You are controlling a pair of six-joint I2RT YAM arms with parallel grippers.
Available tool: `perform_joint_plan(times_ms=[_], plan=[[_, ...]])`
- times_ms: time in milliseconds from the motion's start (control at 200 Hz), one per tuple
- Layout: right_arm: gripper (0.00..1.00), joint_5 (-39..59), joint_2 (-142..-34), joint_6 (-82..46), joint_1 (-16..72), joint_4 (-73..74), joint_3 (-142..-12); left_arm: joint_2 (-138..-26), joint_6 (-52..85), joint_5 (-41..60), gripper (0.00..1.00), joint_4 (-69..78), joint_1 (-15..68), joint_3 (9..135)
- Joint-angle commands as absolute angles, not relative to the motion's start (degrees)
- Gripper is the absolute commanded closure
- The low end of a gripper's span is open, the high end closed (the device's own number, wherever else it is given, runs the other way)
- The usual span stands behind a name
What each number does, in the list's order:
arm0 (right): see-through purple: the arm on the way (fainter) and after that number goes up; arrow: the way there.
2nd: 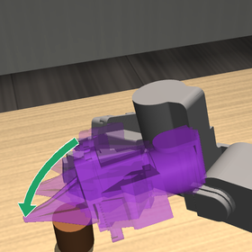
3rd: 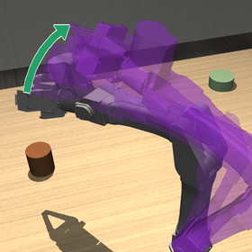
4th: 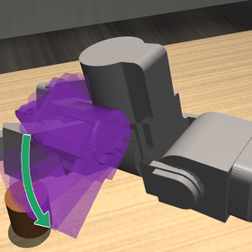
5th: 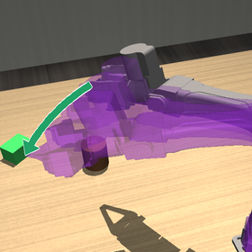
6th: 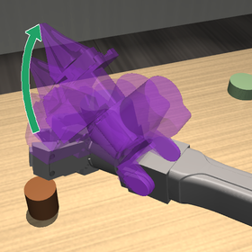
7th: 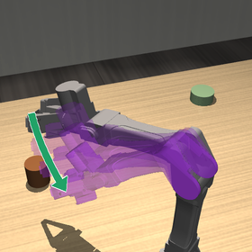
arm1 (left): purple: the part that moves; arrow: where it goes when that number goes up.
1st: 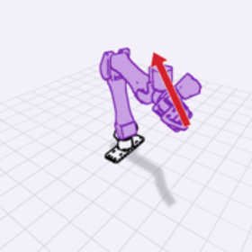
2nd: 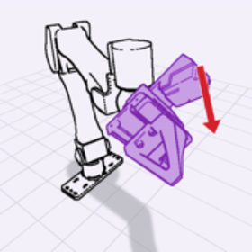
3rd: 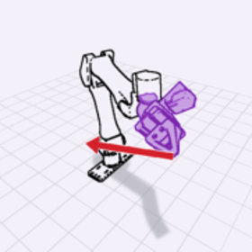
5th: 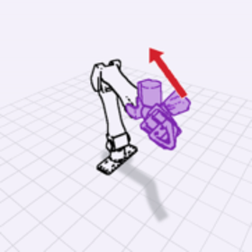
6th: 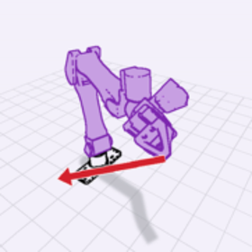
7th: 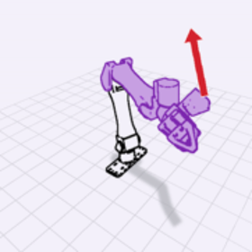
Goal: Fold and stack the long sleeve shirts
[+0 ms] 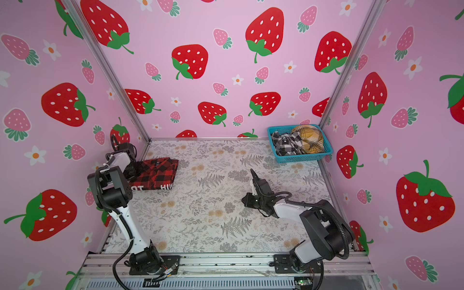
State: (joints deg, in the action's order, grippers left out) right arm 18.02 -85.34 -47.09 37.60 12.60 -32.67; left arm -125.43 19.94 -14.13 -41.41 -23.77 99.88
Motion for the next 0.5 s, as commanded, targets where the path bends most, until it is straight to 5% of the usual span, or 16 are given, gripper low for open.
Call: perform_joint_plan(times_ms=[0, 185, 495], plan=[[0.84, 17.3, -85.9, -47.8, 37.5, 12.1, -34.2, -125.8, 21.0, -15.8, 0.77, -41.8, -24.3, 99.9], [0.84, 17.2, -85.9, -47.9, 37.6, 12.2, -34.3, -121.6, 24.7, -10.3, 0.56, -40.5, -23.4, 97.1], [0.82, 16.7, -85.7, -47.6, 37.9, 11.7, -34.5, -107.3, 27.0, -10.8, 0.45, -42.2, -15.3, 91.0]])
